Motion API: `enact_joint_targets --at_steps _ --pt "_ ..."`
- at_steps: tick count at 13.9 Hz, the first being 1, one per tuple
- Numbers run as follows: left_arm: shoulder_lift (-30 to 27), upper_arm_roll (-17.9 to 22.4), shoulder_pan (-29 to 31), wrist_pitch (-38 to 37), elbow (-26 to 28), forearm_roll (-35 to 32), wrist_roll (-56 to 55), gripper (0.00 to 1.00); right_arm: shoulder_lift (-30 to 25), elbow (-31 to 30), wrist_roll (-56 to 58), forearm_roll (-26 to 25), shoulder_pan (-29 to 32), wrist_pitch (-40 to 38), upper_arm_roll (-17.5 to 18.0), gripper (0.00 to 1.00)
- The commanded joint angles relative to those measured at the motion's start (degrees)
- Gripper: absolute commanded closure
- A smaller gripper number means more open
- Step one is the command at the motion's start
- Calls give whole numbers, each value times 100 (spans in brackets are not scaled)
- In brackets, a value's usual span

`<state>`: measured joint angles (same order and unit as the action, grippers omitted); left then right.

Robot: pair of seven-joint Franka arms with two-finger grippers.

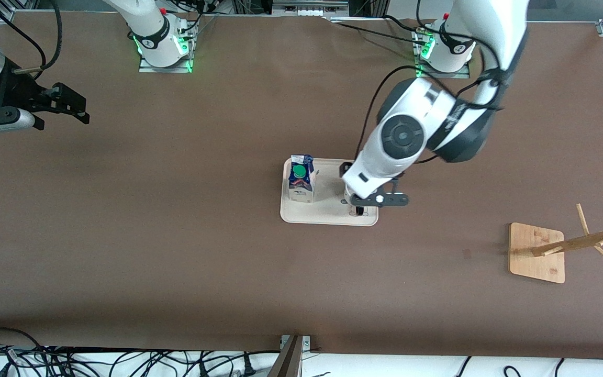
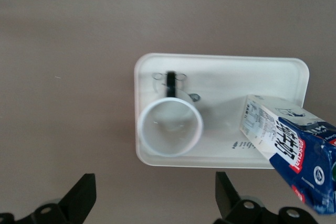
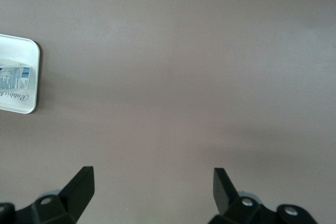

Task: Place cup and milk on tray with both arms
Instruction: 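Open the left gripper and withdraw it from the mug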

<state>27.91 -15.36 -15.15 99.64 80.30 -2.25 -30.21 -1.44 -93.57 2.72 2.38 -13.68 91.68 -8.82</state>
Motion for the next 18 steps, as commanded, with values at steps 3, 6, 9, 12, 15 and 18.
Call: enact_joint_targets --at_steps 3,6,9,12,15,18 --pt "-1040 594 399 -699 109 -13 1437 0 -5 154 45 43 -29 -27 21 0" --pt "-1191 1025 565 -1304 -292 -100 1877 0 -5 154 71 43 -56 -54 29 0" --pt "-1191 1070 1038 -2008 -980 -118 2036 0 -5 163 36 52 -91 -10 29 0" --pt "-1112 1053 1873 -1948 -963 -4 3140 0 -5 216 53 25 -161 -10 29 0" --pt "-1032 1061 2402 -1957 -1033 786 3355 0 -14 233 98 25 -152 -27 -14 0" --pt "-1147 1061 2482 -1992 -1069 691 3312 0 -5 364 115 25 -152 -27 -23 0"
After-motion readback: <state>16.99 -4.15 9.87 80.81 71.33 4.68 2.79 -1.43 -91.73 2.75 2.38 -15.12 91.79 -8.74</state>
